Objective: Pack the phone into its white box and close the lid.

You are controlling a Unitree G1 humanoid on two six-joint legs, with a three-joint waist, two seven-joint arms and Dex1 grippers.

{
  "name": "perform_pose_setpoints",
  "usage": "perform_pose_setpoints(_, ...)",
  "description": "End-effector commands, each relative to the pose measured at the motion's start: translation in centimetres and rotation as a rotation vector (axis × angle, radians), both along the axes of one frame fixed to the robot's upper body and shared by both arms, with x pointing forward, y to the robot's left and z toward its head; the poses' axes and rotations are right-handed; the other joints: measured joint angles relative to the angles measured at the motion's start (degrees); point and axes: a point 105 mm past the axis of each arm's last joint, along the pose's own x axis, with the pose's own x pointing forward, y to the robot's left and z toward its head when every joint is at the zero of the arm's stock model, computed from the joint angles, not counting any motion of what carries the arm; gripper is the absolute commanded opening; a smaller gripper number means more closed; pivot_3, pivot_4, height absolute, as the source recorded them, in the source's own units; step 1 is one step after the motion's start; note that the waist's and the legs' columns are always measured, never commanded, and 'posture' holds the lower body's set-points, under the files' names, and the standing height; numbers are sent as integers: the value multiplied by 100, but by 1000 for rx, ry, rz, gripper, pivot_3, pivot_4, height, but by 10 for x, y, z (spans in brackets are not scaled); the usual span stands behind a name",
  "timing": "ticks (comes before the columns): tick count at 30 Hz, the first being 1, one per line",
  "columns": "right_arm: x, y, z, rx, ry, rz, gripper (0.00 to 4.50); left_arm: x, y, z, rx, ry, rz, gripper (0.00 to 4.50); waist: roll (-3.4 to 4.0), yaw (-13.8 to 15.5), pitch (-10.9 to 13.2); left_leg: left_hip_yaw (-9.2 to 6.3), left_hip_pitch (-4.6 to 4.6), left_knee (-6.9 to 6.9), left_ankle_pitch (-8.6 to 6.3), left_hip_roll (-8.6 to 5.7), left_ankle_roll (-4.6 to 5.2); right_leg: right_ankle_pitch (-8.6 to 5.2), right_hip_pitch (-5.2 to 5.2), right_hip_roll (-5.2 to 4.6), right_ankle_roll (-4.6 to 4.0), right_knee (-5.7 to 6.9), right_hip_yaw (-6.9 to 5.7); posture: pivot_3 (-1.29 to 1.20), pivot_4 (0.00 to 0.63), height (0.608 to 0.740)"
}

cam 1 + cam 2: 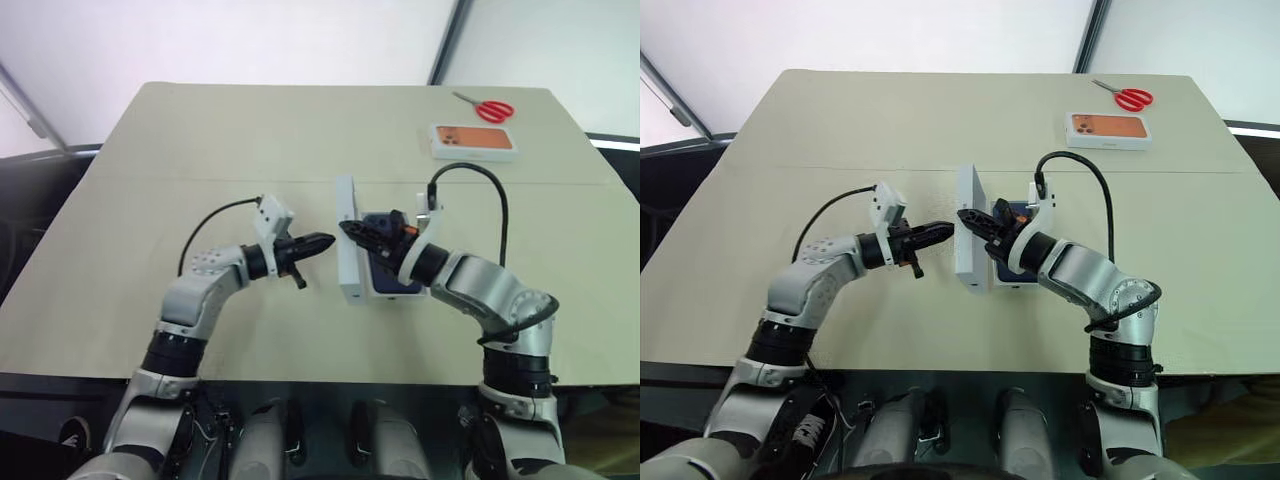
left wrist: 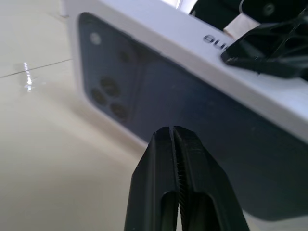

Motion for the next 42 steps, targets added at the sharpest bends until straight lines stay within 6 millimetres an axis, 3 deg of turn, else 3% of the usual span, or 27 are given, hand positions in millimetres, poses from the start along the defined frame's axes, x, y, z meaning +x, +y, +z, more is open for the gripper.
perform_pose_setpoints(1, 5, -4, 6, 11, -40, -9, 0, 2, -10, 12, -2, -68, -1, 65, 0, -3, 0, 0, 0, 0, -1, 0, 2, 0, 0, 0, 0, 1, 0, 0, 150, 738)
perform_pose_setpoints(4, 14, -17, -1, 13, -16, -53, 839, 7, -21, 14, -13, -74, 1, 0, 0, 6, 0, -2, 2, 0, -10, 4, 17, 0, -1, 3, -1, 2, 0, 0, 150, 738)
perform_pose_setpoints(11, 25, -34, -5, -140, -95, -107, 4367, 11, -27, 18, -12, -93, -4, 0, 0, 12, 0, 0, -1, 2, -9, 0, 18, 1, 0, -1, -2, 1, -2, 0, 150, 738)
perform_pose_setpoints(13, 29, -49, 7, -293, -243, -141, 4445, 13, -29, 18, -13, -93, -3, 0, 2, 15, 1, -1, -1, 3, -10, 1, 21, 1, 0, -1, -2, 1, -2, 0, 150, 738)
perform_pose_setpoints(16, 31, -76, 17, -347, -315, -207, 4445, 16, -33, 17, -18, -86, -3, 0, -2, 34, -2, -3, -1, 5, -15, 0, 30, 1, 2, -2, -1, 0, -4, 0, 150, 738)
perform_pose_setpoints(22, 26, -98, 24, -416, -392, -230, 4445, 18, -46, 14, -29, -86, -16, 0, -3, 24, -1, -3, -2, 4, -15, 2, 30, 1, 1, -1, -1, -1, -6, 0, 150, 738)
perform_pose_setpoints(26, 17, -93, 7, -528, -412, -177, 4445, 19, -50, 18, -37, -100, -32, 0, -4, 25, -1, -4, -1, 5, -16, 1, 32, 1, 1, -2, -1, -1, -6, 0, 150, 738)
perform_pose_setpoints(28, 20, -89, 12, -444, -389, -190, 4445, 20, -50, 21, -49, -91, -38, 0, -4, 13, 0, -5, -1, 5, -16, 3, 32, 1, 1, -1, -1, 0, -6, 0, 150, 738)
perform_pose_setpoints(42, 24, -82, 9, -529, -452, -129, 4445, 24, -33, 25, -48, -103, 17, 0, -4, 23, 0, -5, -1, 6, -13, 2, 27, 5, 1, -2, -6, 0, -8, 0, 150, 738)
